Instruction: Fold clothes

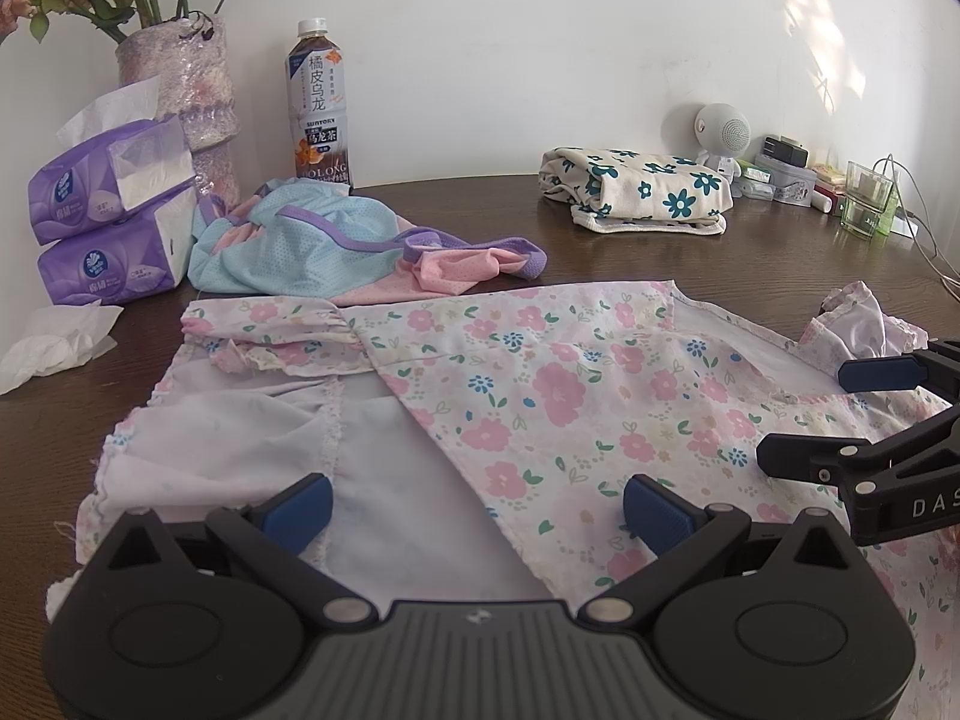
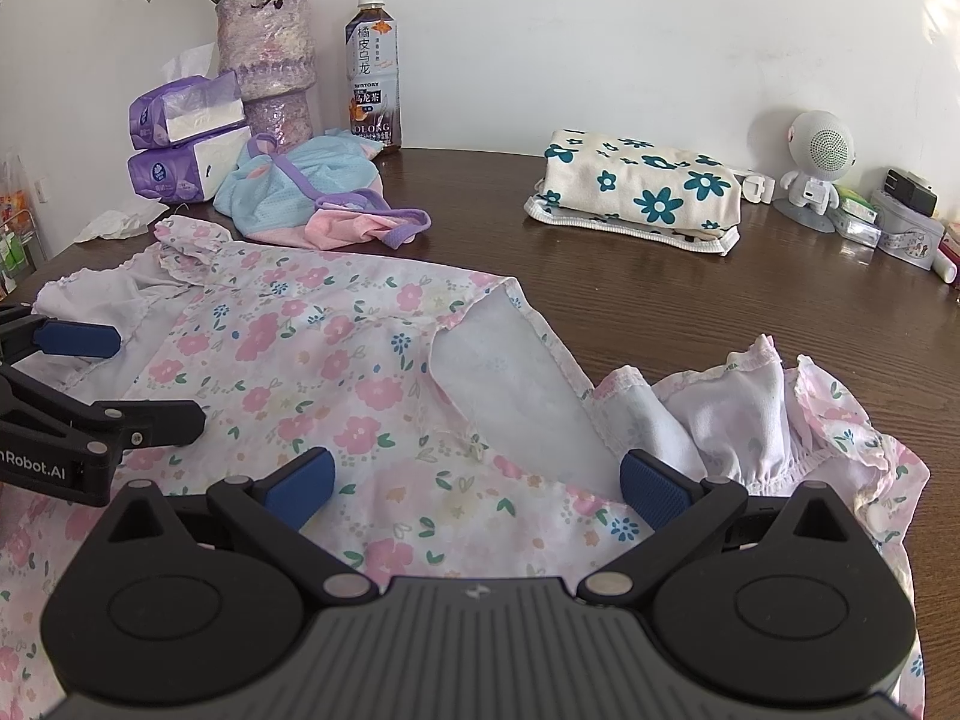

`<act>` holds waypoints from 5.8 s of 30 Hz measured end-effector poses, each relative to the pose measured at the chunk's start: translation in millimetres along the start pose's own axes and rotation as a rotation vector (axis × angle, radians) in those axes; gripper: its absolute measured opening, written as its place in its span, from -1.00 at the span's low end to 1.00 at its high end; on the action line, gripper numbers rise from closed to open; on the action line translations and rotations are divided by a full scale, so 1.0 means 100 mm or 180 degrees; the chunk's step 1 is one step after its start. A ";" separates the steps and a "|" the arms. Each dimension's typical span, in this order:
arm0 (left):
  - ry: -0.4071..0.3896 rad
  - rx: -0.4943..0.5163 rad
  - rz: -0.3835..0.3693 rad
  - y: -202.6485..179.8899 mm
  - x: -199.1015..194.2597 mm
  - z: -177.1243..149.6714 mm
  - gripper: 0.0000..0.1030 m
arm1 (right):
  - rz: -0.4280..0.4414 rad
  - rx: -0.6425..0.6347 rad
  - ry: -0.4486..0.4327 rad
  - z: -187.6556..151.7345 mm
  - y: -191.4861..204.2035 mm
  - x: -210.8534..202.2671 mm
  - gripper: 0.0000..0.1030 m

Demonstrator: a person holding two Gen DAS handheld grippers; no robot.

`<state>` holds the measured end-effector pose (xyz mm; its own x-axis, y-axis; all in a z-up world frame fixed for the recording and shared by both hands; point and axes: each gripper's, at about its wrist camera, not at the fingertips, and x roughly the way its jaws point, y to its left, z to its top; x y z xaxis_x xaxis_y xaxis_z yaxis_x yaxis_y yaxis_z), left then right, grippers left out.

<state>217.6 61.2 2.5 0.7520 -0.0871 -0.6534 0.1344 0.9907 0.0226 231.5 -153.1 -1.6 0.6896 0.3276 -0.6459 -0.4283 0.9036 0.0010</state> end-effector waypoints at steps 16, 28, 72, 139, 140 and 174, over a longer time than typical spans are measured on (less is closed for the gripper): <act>0.0200 0.0249 -0.0302 -0.15 -0.32 0.01 1.00 | 0.0048 -0.0185 0.0212 -0.08 -0.09 -0.40 0.99; 0.0302 0.0342 -0.0082 0.01 -0.34 -0.17 0.99 | -0.0125 0.0078 0.0276 -0.29 -0.51 -0.44 0.98; 0.0029 0.0272 -0.0139 -0.24 -1.11 -0.77 0.97 | 0.0520 -0.0123 -0.0034 -0.68 0.50 -0.82 0.99; -0.0026 -0.0302 0.0348 0.43 -1.48 -1.23 0.99 | 0.0428 -0.0201 -0.0035 -0.70 0.54 -0.82 0.99; -0.0022 -0.0305 0.0339 0.43 -1.49 -1.21 0.99 | 0.0444 -0.0175 -0.0046 -0.70 0.53 -0.82 0.99; 0.0195 0.0145 -0.0161 0.16 -0.79 -0.57 1.00 | 0.0271 -0.0193 0.0026 -0.48 0.36 -0.56 0.99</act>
<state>123.5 90.3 10.9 0.7028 -0.1289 -0.6997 0.2015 0.9792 0.0220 149.6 -152.0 -2.0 0.6446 0.3998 -0.6517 -0.5198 0.8542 0.0100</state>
